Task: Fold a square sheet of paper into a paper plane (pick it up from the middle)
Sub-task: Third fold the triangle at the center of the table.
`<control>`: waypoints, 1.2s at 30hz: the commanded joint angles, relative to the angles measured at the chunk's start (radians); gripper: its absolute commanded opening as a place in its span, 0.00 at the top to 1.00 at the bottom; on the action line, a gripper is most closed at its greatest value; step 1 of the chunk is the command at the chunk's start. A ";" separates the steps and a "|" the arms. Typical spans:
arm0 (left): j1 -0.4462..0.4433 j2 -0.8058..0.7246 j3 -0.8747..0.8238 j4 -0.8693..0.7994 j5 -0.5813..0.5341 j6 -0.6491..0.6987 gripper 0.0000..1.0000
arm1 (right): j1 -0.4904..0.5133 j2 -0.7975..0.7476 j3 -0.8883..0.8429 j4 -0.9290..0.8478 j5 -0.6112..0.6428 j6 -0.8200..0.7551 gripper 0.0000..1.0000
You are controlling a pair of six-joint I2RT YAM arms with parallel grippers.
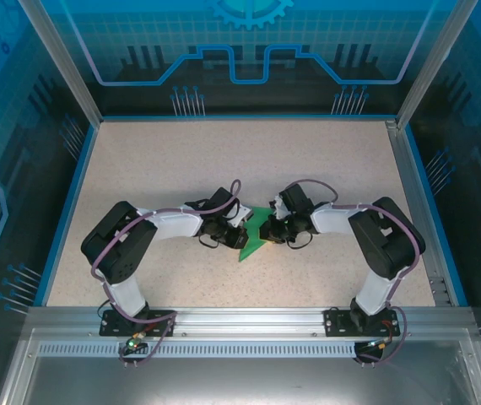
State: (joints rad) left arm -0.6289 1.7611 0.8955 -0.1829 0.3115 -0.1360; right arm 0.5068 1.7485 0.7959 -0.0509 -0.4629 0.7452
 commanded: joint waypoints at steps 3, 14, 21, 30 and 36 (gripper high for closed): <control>0.008 0.036 0.013 -0.044 -0.008 0.029 0.89 | -0.072 -0.010 -0.014 0.053 -0.062 0.015 0.86; 0.008 0.036 0.016 -0.047 -0.008 0.025 0.89 | -0.078 0.045 -0.064 -0.009 0.036 -0.012 0.87; 0.009 0.037 0.013 -0.049 -0.006 0.023 0.89 | -0.067 -0.066 -0.021 -0.029 -0.008 -0.028 0.86; 0.008 0.035 0.019 -0.048 -0.003 0.021 0.89 | 0.027 -0.060 0.011 0.012 -0.021 0.029 0.85; 0.009 0.037 0.025 -0.050 -0.003 0.024 0.89 | 0.048 0.031 0.003 0.021 0.027 0.036 0.86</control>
State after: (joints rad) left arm -0.6289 1.7664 0.9047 -0.1913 0.3119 -0.1280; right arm 0.5457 1.7363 0.8005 -0.0280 -0.4709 0.7677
